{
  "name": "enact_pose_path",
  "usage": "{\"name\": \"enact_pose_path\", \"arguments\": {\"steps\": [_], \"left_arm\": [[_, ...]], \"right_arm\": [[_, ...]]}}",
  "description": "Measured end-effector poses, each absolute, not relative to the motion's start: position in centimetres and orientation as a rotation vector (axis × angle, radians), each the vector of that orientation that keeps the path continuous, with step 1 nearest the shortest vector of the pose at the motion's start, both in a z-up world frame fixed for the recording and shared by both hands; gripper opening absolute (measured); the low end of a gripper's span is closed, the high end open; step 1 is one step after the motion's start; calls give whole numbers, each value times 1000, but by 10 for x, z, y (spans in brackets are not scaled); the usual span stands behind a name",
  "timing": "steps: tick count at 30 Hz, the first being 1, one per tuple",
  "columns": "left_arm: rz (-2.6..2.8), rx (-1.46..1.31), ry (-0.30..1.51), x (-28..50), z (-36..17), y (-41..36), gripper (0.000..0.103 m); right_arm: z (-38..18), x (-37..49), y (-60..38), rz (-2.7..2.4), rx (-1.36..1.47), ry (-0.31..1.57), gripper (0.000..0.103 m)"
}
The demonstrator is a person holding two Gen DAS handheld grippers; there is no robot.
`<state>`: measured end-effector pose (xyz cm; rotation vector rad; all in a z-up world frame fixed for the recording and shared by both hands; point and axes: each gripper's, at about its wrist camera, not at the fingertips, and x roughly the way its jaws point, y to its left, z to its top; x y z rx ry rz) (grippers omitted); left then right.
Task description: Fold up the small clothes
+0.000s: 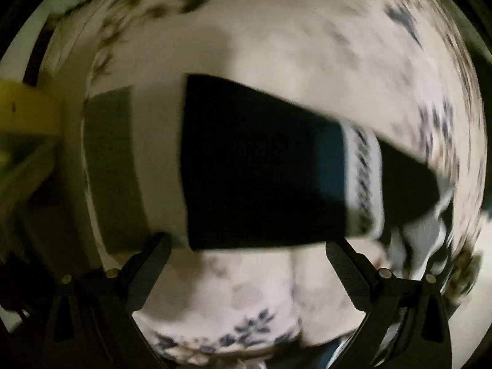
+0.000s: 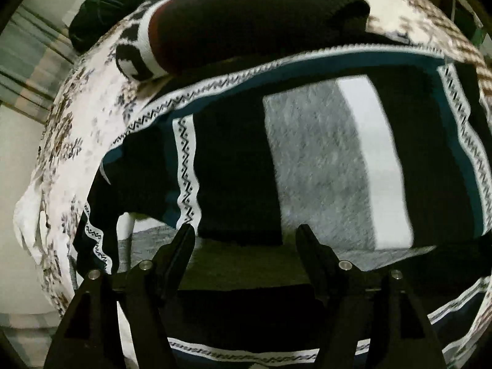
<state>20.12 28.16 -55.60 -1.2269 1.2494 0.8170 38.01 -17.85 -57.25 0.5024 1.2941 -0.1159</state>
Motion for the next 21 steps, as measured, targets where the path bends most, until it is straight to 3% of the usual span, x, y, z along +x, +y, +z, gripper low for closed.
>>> {"name": "enact_pose_path", "arguments": {"steps": [3, 5, 7, 15, 21], "left_arm": [[822, -1243, 1196, 201, -554, 295, 97], [818, -1225, 1170, 207, -549, 307, 82], [814, -1185, 1130, 217, -537, 326, 76], [935, -943, 918, 224, -485, 427, 76], [834, -1062, 1023, 189, -515, 384, 76]], "right_arm": [[-576, 382, -165, -98, 492, 1307, 70], [-576, 385, -153, -81, 471, 1308, 70], [-576, 388, -142, -65, 445, 1307, 70], [-573, 395, -118, -16, 403, 1306, 70], [-577, 389, -115, -9, 397, 1321, 70]]}}
